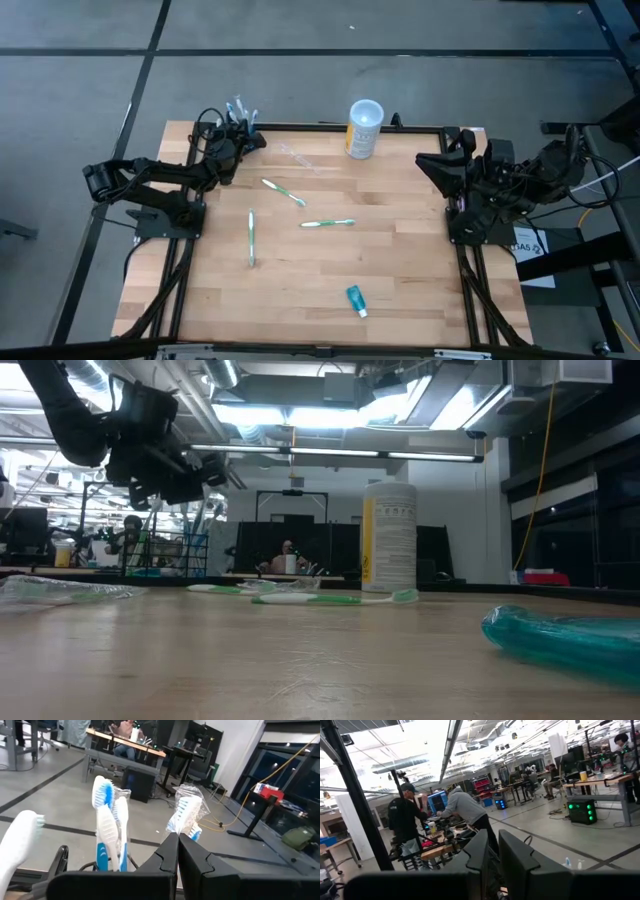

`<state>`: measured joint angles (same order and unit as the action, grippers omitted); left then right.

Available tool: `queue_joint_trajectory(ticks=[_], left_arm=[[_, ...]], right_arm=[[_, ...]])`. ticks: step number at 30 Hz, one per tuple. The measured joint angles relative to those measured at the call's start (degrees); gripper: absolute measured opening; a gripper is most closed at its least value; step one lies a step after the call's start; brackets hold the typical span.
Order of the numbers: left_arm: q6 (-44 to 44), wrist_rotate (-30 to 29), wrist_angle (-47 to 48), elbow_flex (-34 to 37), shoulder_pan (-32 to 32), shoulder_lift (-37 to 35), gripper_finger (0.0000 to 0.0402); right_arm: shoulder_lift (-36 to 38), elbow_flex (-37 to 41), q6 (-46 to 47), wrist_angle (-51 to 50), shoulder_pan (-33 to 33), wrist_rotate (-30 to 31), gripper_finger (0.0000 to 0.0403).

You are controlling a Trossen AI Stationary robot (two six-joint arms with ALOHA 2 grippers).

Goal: Pick & Place toothbrushing station
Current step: Put the blue toothbrush into the right section of the black organizer, then put the green toothbrush into the left section of the black organizer

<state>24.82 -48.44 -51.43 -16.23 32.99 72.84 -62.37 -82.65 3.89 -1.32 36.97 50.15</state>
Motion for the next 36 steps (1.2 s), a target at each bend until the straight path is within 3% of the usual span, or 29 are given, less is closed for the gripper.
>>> queue_joint_trajectory(ticks=[6,9,12,16,19,22,28,32,36], left_arm=[[-0.5,4.6,-0.6,0.1,0.0,0.0,0.0005],[-3.1,10.4,-7.4,0.1,-0.5,0.1,0.0021],[-5.1,12.0,-12.3,0.1,-2.0,0.0,0.0047],[-5.6,11.8,-13.1,0.1,-4.5,-1.4,0.0082],[-7.8,7.0,-12.2,0.1,-6.3,-2.1,0.0102],[-8.5,2.6,-10.7,0.1,-6.7,-2.7,0.0112],[-8.7,2.2,-10.0,0.1,-6.7,-3.6,0.0118],[-9.7,4.8,-3.3,-0.1,-7.5,-5.6,0.0115],[-9.6,4.9,11.6,-3.4,-7.6,-8.5,0.0111]], right_arm=[[0.0,0.0,-0.1,0.0,0.0,-0.5,0.0049],[0.0,0.0,-0.1,0.0,0.0,-1.3,0.0049],[0.0,0.0,-0.3,0.0,0.0,-1.8,0.0049],[0.0,0.0,-0.3,0.0,0.0,-2.5,0.0049],[0.0,0.0,-0.5,-0.2,0.0,-2.8,0.0049],[0.0,0.0,-0.5,-0.5,0.0,-3.1,0.0049],[0.0,0.0,-0.4,-0.5,0.0,-3.2,0.0049],[0.0,0.0,-0.4,-0.5,0.0,-3.2,0.0049],[0.0,0.0,-0.5,-0.6,0.0,-3.2,0.0049]])
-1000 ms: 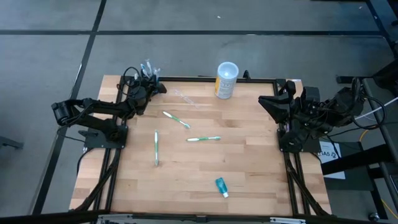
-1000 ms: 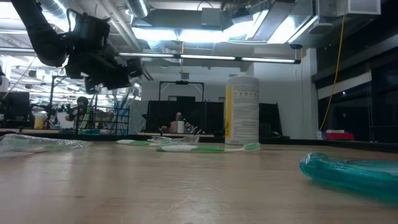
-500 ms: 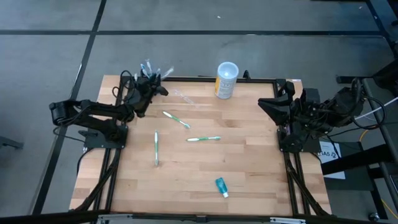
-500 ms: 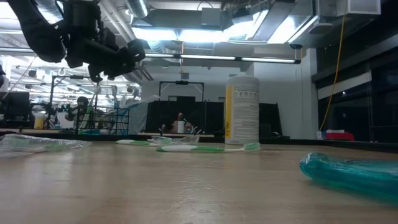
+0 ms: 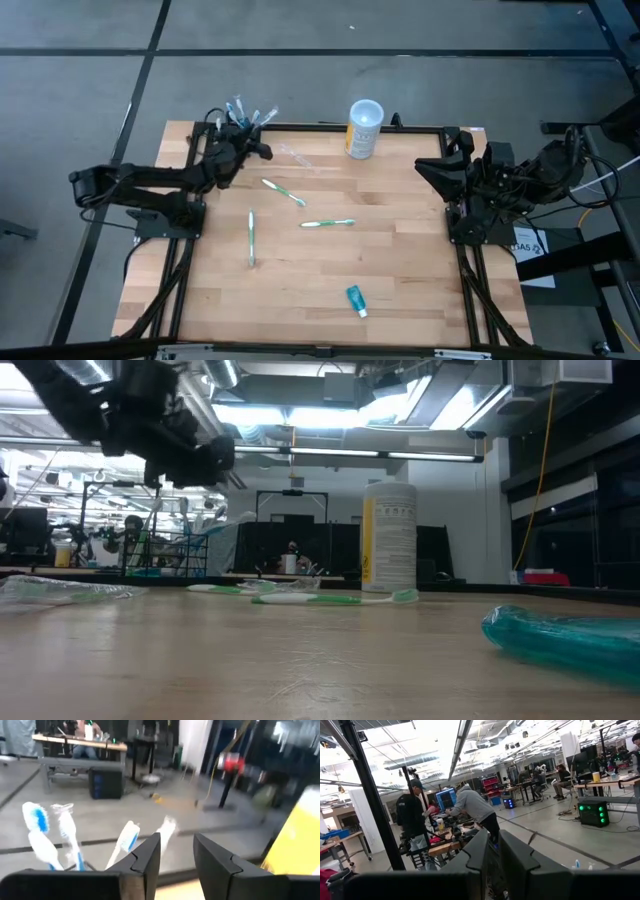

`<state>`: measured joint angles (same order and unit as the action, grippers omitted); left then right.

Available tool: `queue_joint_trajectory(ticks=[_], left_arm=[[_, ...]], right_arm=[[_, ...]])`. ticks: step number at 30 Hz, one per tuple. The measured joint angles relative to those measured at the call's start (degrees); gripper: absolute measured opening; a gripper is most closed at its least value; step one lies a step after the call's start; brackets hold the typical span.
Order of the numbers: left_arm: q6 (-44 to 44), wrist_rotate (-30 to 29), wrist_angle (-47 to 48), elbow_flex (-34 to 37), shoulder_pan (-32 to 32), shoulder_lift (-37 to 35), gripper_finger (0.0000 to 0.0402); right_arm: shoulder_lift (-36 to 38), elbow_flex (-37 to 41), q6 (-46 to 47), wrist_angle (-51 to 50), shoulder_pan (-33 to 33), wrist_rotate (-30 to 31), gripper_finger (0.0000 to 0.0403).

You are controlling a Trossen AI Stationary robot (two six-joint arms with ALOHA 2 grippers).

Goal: Pick & Place toothbrushing station
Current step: Put the green toothbrush into the left section of the black organizer

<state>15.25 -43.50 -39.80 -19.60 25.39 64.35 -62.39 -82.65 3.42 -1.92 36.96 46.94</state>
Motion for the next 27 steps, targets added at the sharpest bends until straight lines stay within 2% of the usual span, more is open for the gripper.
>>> queue_joint_trajectory(ticks=[4,8,13,18,22,27], left_arm=[[-6.5,3.8,13.8,-6.1,1.3,-0.2,0.0111],[-9.6,8.3,21.7,-11.1,6.0,1.3,0.0121],[-13.3,18.8,25.2,-16.5,12.3,4.2,0.0145],[-19.4,26.9,30.6,-23.3,14.5,8.5,0.0167],[-20.8,29.7,34.9,-26.4,15.4,12.6,0.0173],[-19.9,30.0,33.7,-28.3,14.4,13.4,0.0168]], right_arm=[[0.0,0.0,0.0,-0.7,0.0,0.0,0.0049],[0.0,0.0,0.0,-0.8,0.0,0.0,0.0049],[0.0,0.0,0.4,-0.9,0.0,0.0,0.0049],[0.0,0.0,0.4,-0.9,0.0,0.0,0.0049],[0.0,0.0,0.4,-1.0,0.0,-0.3,0.0049],[0.0,0.0,0.4,-1.1,0.3,-0.4,0.0049]])
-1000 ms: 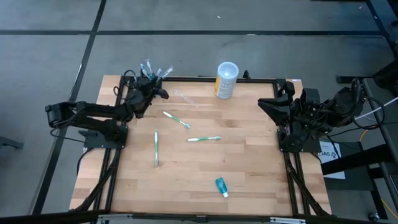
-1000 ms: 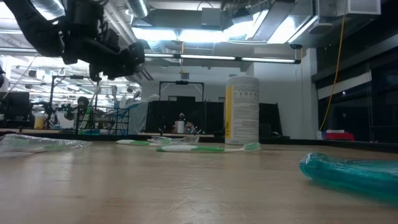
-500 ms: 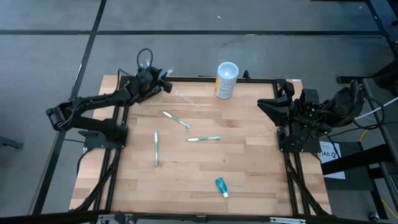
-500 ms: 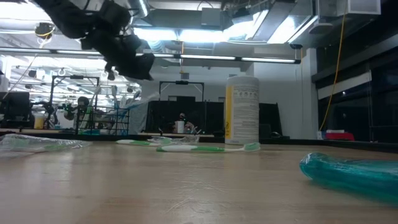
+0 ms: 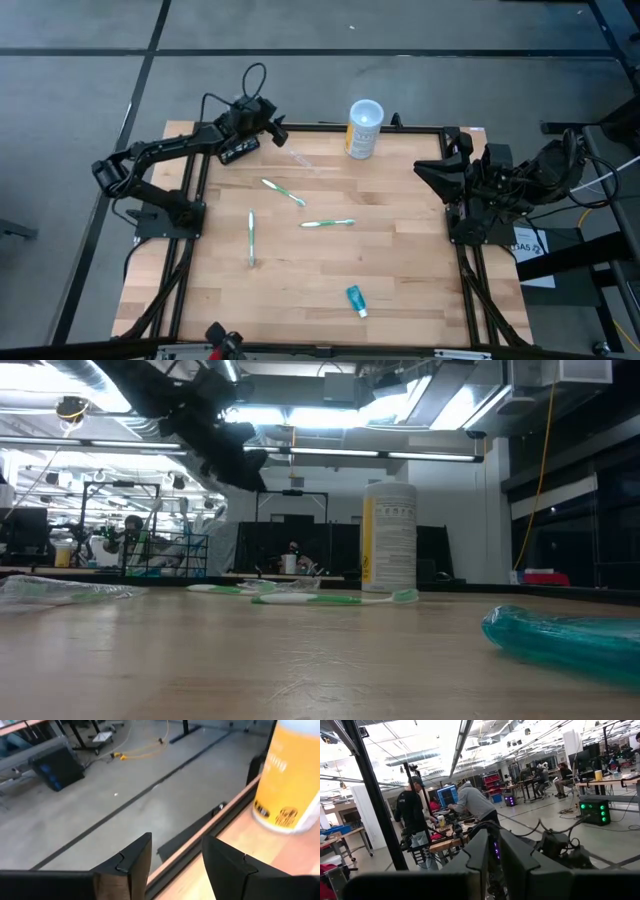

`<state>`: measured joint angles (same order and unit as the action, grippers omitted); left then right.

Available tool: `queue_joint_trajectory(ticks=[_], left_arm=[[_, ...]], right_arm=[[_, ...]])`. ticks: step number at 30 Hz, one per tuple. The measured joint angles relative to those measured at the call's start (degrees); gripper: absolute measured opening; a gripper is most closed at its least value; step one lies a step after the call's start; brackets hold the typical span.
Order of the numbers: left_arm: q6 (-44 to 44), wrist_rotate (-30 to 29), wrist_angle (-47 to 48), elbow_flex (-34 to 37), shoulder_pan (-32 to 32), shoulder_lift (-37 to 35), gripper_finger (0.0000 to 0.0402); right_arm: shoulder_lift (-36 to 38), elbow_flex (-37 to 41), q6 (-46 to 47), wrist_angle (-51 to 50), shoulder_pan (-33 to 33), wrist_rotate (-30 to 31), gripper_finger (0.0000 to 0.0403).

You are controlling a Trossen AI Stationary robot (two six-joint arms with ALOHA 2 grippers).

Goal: Pick & Place toothbrushing station
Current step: Put the green toothbrush into the left section of the black organizer

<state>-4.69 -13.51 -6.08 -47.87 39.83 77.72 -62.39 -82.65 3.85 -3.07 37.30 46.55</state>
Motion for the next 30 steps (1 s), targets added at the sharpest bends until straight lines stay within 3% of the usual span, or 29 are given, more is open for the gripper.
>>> queue_joint_trajectory(ticks=[6,12,18,21,26,30], left_arm=[[2.4,-1.7,-0.2,-1.6,-1.8,-3.6,0.0164],[7.0,-1.8,1.1,-1.6,-4.5,-12.2,0.0162],[4.8,-1.4,16.0,-1.7,-9.8,-20.1,0.0154],[8.8,-0.5,25.0,-1.7,-13.1,-22.4,0.0149],[11.6,7.1,31.8,-1.6,-20.9,-22.7,0.0142],[11.6,5.9,37.9,-1.6,-27.1,-21.1,0.0136]], right_arm=[[0.0,0.0,-1.5,-0.2,1.4,2.7,0.0049],[0.0,0.0,-3.9,-0.1,1.5,3.9,0.0049],[0.3,0.0,-6.6,0.0,1.5,3.8,0.0049],[0.8,0.0,-8.7,0.3,1.5,3.7,0.0049],[1.3,0.0,-11.7,0.2,1.5,3.6,0.0049],[1.6,0.0,-11.8,-1.4,1.5,5.4,0.0049]])
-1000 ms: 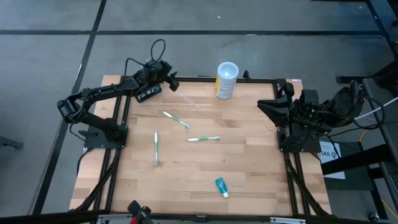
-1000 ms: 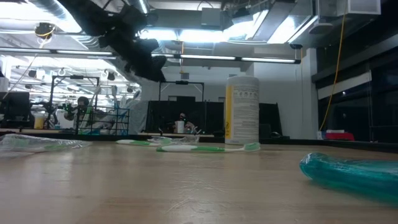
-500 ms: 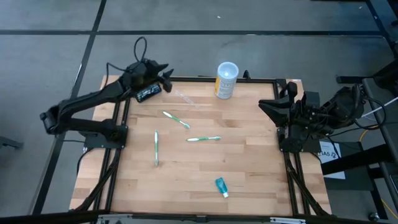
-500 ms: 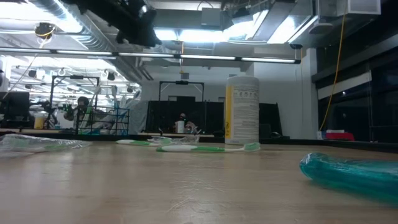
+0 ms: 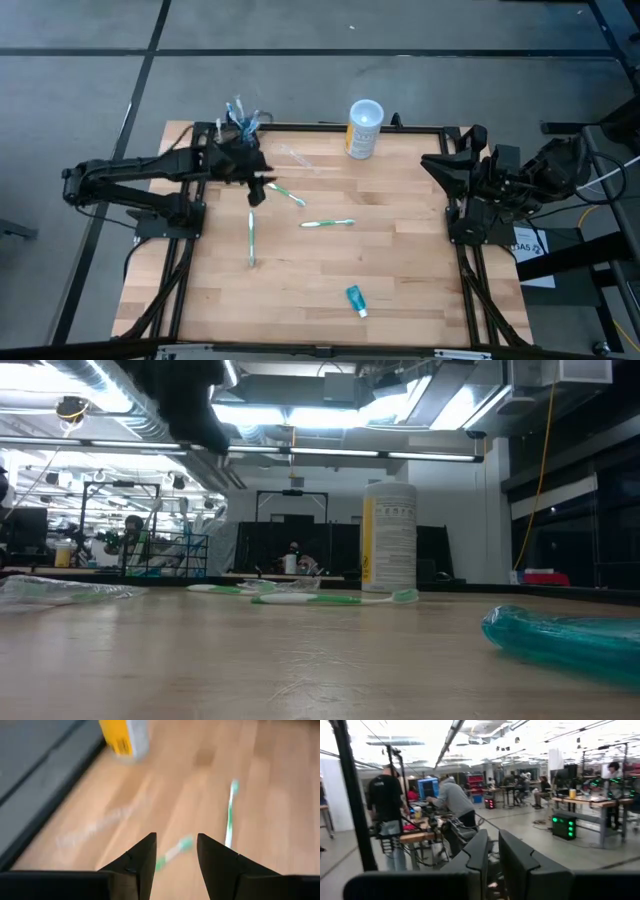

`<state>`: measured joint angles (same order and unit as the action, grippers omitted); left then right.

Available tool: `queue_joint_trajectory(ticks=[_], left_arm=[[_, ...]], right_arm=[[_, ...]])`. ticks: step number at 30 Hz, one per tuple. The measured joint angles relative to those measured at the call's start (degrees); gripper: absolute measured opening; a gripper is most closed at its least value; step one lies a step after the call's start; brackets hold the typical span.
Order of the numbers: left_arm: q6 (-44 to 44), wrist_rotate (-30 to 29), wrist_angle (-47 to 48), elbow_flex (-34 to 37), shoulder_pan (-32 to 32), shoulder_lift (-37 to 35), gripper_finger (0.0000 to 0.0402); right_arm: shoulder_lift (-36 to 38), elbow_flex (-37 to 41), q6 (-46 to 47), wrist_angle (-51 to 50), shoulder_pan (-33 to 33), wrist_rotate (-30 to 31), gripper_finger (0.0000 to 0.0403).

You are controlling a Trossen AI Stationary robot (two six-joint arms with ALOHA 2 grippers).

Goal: Pick & Place toothbrushing station
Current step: Put the green toothbrush into the left section of the black organizer

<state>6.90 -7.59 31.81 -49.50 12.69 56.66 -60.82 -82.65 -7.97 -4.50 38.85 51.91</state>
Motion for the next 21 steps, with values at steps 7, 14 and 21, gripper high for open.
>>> queue_joint_trajectory(ticks=[7,14,21], left_arm=[[-5.2,4.7,7.7,0.1,-6.6,7.2,0.0135],[-6.4,8.1,-0.5,0.1,-9.9,14.9,0.0132],[-8.2,8.7,-3.7,0.1,-11.6,18.0,0.0128]], right_arm=[[0.0,0.0,0.0,-0.9,0.0,1.1,0.0049],[0.0,0.0,4.0,-2.8,0.0,1.2,0.0049],[0.0,0.0,28.4,-20.2,0.0,-1.1,0.0049]])
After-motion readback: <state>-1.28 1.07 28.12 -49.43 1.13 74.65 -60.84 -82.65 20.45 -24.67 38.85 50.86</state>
